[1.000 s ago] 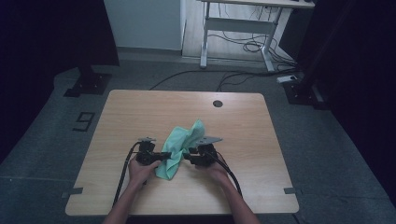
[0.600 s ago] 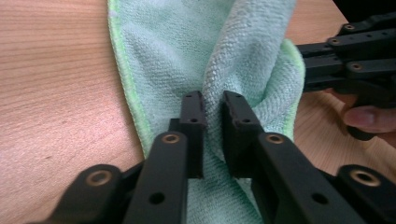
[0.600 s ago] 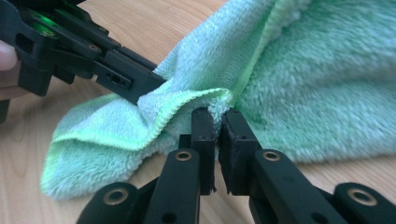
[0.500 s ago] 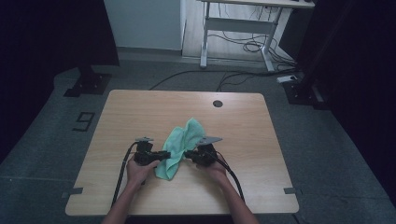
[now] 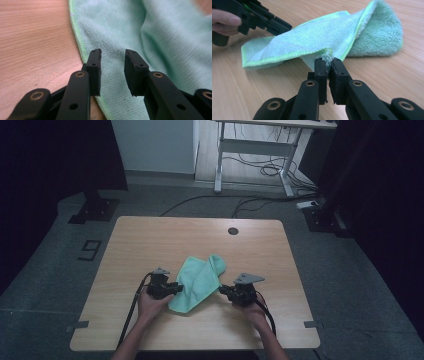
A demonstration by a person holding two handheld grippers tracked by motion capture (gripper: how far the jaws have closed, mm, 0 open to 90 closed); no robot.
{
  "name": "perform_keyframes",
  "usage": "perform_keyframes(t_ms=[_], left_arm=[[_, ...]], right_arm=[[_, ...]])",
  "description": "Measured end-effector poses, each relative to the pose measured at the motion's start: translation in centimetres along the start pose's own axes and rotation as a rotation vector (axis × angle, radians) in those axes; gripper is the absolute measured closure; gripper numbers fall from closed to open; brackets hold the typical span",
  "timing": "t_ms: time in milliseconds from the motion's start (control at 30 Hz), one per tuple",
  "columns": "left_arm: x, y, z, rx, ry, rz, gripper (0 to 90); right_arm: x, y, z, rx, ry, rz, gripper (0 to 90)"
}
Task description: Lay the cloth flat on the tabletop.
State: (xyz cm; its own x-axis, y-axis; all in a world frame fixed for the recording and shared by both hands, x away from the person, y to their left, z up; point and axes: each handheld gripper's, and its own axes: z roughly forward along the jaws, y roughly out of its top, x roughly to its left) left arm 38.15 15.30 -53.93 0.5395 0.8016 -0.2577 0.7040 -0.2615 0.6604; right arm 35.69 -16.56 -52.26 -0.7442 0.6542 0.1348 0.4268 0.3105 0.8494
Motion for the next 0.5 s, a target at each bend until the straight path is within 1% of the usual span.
perform_keyframes(t_ms=[100, 233, 300, 333, 400, 467, 500], left_arm=[[-0.5, 0.1, 0.0, 0.015, 0.041, 0.027, 68.8], [-0.9, 0.0, -0.2, 0.027, 0.074, 0.047, 68.9], [-1.0, -0.2, -0.3, 0.027, 0.080, 0.055, 68.8], [-1.1, -0.3, -0.3, 0.025, 0.084, 0.056, 68.8], [-1.2, -0.5, -0.5, 0.025, 0.083, 0.060, 68.6], [-1.3, -0.7, -0.6, 0.025, 0.079, 0.061, 68.4], [-1.3, -0.8, -0.6, 0.024, 0.077, 0.059, 68.4]], right_arm=[[0.0, -0.9, -1.4, 0.010, -0.007, 0.000, 83.7], [0.2, -2.6, -3.2, 0.047, -0.020, 0.000, 82.4], [0.4, -3.4, -4.1, 0.058, -0.008, 0.008, 80.3], [0.6, -3.9, -4.5, 0.067, -0.004, 0.012, 77.1], [1.1, -4.7, -5.1, 0.077, 0.016, 0.017, 65.4], [1.4, -5.2, -5.8, 0.067, 0.014, 0.025, 53.6], [1.3, -5.3, -6.2, 0.055, 0.014, 0.036, 50.8]])
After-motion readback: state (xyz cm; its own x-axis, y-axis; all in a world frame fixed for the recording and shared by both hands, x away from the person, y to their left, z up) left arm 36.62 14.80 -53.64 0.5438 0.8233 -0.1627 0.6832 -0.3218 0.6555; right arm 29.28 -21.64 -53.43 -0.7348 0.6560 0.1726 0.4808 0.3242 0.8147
